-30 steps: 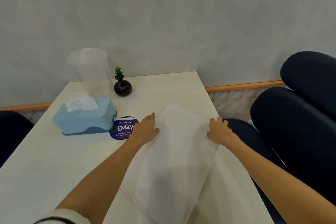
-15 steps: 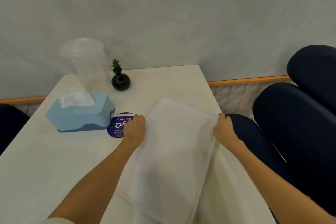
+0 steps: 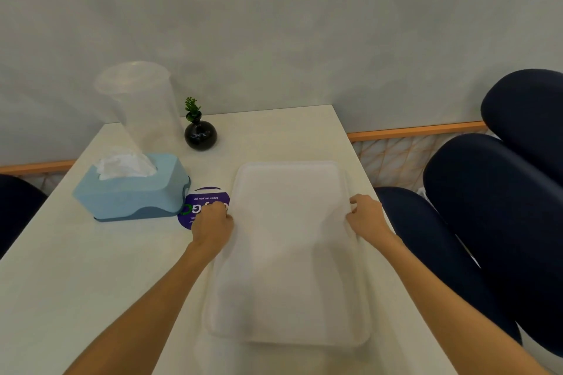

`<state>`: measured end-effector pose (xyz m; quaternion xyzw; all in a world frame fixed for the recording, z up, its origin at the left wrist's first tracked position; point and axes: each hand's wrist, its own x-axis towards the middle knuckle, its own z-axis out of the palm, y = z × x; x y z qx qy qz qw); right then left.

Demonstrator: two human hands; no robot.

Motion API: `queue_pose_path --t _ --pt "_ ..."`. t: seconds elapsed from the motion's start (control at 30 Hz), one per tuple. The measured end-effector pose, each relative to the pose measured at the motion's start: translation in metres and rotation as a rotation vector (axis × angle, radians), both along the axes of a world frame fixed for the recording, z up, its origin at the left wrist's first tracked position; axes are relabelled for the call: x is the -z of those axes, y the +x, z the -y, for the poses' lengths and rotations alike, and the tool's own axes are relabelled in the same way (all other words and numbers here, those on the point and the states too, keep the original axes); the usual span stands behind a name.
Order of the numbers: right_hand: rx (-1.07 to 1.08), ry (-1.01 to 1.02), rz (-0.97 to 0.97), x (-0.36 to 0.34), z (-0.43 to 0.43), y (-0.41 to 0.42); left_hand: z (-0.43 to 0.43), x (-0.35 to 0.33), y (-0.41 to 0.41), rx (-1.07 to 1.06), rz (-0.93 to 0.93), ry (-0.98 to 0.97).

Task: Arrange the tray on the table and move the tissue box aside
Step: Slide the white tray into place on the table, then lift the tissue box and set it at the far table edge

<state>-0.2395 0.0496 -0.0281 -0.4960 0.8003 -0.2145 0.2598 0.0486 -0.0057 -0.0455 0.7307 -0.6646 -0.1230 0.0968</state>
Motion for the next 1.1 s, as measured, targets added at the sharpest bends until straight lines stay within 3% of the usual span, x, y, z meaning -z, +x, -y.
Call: queue_pose_path --t 0.53,0.7,0.93,1.1 --pt "0.006 0.051 -0.039 -0.013 0.018 -0.008 -0.008 -0.009 -0.013 -0.023 -0.156 -0.006" --pt "-0.08 -0.007 -0.193 -0.03 0.029 0.007 -0.012 -0.022 -0.007 -0.022 -0.137 -0.001" --pt "-0.349 -0.059 -0.111 -0.055 0.063 0.073 -0.005 -0.063 0.025 -0.041 -0.299 -0.27" --pt "-0.532 -0.068 0.003 -0.064 0.085 0.142 0.015 -0.084 0.075 -0.217 -0.345 -0.562"
